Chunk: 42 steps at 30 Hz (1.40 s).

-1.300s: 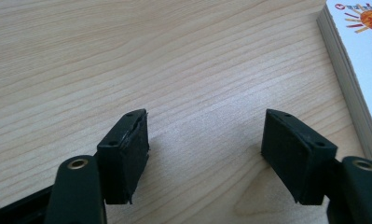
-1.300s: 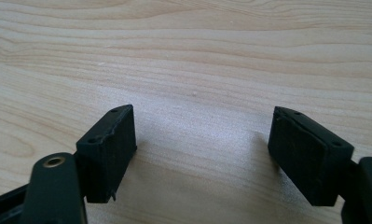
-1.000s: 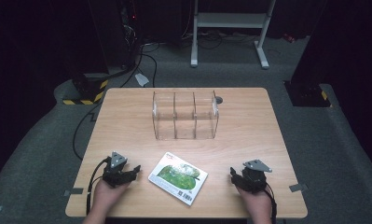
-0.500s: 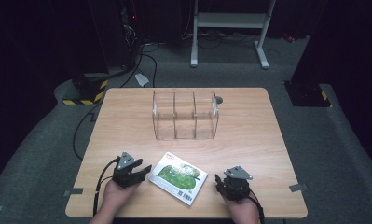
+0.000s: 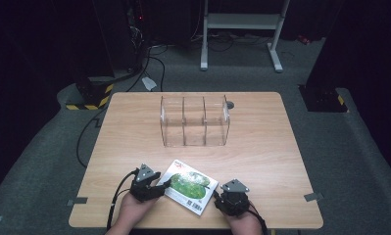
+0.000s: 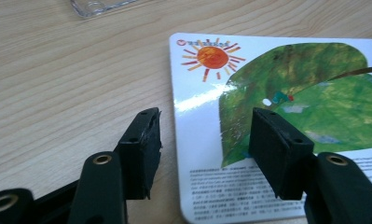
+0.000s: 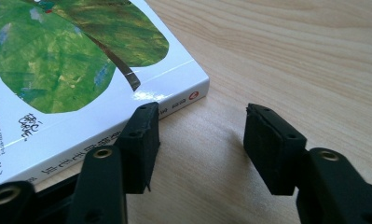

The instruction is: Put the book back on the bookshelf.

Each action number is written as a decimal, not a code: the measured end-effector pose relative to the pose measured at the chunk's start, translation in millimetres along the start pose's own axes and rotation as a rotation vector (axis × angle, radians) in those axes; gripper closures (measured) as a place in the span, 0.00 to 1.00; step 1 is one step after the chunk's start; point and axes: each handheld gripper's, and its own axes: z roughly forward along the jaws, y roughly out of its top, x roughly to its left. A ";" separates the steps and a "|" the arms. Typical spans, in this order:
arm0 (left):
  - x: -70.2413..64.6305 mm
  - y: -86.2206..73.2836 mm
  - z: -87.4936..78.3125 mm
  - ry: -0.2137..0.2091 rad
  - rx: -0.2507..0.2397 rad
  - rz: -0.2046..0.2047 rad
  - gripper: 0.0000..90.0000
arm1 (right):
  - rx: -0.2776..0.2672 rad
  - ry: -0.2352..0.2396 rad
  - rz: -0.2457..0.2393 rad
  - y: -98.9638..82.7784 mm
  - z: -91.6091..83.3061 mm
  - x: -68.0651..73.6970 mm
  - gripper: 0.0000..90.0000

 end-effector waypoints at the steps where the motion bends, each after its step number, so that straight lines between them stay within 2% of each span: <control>1: -1.2 0.0 0.6 -0.006 -0.002 -0.005 0.48 | 0.001 -0.003 -0.002 0.6 0.4 0.5 0.51; 3: -2.7 -0.3 1.6 -0.020 -0.005 -0.006 0.48 | -0.001 -0.004 0.002 1.2 1.4 0.5 0.51; 13: -3.3 -1.2 -0.3 0.005 0.001 -0.017 0.46 | 0.003 -0.019 0.033 13.7 14.4 -2.3 0.53; 16: -4.5 -2.7 -1.2 0.009 -0.007 -0.013 0.46 | 0.003 -0.028 0.037 17.7 19.1 -6.9 0.51; 20: -5.7 -3.9 -3.2 0.012 -0.007 -0.001 0.46 | 0.004 -0.014 0.045 13.7 14.3 -7.3 0.47; 22: -5.3 -4.3 -3.9 0.011 -0.004 0.000 0.45 | 0.004 -0.009 0.029 8.8 8.5 -4.3 0.47; 26: -3.7 -5.9 -3.2 -0.008 -0.009 -0.028 0.44 | 0.018 0.010 0.012 1.7 0.3 1.5 0.47; 31: -4.8 -6.3 -4.2 0.004 -0.008 -0.031 0.46 | 0.027 0.028 0.012 4.5 3.8 6.0 0.50; 34: -7.2 -6.2 -4.9 0.013 -0.004 -0.035 0.46 | 0.016 0.015 0.028 7.9 6.6 5.4 0.52; 36: -8.4 -6.1 -6.0 0.018 -0.001 -0.030 0.47 | 0.017 0.014 0.032 9.3 7.7 3.7 0.52; 37: -10.2 -5.9 -8.7 0.026 0.006 -0.003 0.48 | 0.012 0.005 0.046 13.1 11.3 0.8 0.52; 39: -12.3 -5.8 -10.9 0.033 0.009 0.024 0.48 | 0.016 0.001 0.058 16.8 15.0 -2.8 0.52; 42: -13.8 -7.3 -13.4 0.030 0.002 0.019 0.49 | 0.019 -0.004 0.053 19.9 18.6 -7.1 0.46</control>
